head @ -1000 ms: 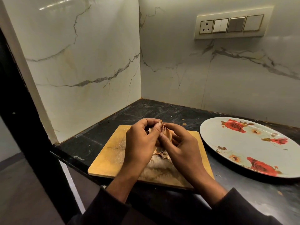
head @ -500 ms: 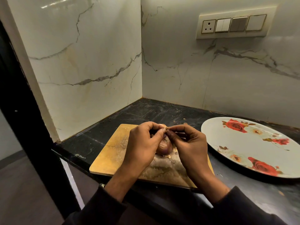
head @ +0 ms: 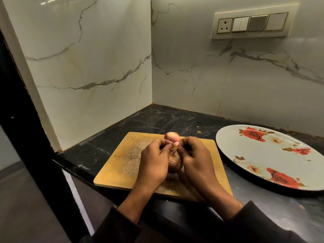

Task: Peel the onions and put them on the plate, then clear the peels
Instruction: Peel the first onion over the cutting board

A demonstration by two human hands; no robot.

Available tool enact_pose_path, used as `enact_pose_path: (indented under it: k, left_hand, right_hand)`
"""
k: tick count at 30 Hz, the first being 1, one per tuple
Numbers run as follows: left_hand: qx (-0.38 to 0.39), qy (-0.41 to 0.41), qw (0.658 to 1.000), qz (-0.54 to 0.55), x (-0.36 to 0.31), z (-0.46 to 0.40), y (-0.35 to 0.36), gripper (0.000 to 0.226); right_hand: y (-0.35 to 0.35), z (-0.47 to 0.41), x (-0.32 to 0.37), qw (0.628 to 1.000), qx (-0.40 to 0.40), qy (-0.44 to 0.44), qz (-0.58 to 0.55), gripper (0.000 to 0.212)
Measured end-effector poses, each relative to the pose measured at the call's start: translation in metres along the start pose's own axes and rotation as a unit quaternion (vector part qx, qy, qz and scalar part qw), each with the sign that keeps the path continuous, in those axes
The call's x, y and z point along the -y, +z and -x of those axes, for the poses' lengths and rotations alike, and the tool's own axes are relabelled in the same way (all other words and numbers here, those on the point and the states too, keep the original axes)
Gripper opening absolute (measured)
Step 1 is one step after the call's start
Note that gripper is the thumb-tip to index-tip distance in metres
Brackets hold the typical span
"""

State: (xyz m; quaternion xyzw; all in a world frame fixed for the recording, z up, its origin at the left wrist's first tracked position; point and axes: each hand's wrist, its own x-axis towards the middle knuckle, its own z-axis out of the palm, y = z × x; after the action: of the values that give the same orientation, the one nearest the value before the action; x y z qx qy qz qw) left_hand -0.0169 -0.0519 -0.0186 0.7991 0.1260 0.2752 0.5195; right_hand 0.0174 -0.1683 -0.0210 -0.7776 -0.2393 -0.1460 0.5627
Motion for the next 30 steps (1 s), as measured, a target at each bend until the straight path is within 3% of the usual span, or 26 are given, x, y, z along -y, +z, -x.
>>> enact_pose_path:
  k: [5, 13, 19, 21, 26, 30]
  left_hand:
    - [-0.008, -0.031, 0.999, 0.011, 0.001, 0.002, 0.002, 0.011]
    - [-0.037, -0.046, 0.998, 0.036, 0.006, 0.002, 0.004, 0.014]
    - [-0.054, -0.069, 0.994, 0.066, 0.011, -0.001, -0.001, 0.017]
    - [-0.051, -0.066, 0.994, 0.071, 0.012, -0.001, -0.003, 0.016]
    - [-0.061, -0.026, 0.996, 0.058, 0.007, 0.002, -0.007, 0.014]
    - [-0.056, 0.032, 0.998, 0.016, 0.003, 0.004, -0.009, 0.021]
  right_hand:
    - [0.001, 0.000, 0.003, 1.000, 0.010, 0.002, -0.006, 0.037]
    - [0.000, -0.001, 0.002, 0.987, 0.036, 0.081, -0.132, 0.022]
    - [-0.002, -0.004, 0.002, 0.942, 0.011, 0.148, -0.301, 0.015]
    - [-0.004, -0.003, 0.004, 0.955, 0.008, 0.124, -0.269, 0.019]
    - [-0.003, 0.001, 0.005, 0.999, 0.004, 0.005, -0.050, 0.033]
    - [0.003, 0.002, 0.005, 0.999, 0.032, -0.026, -0.015, 0.017]
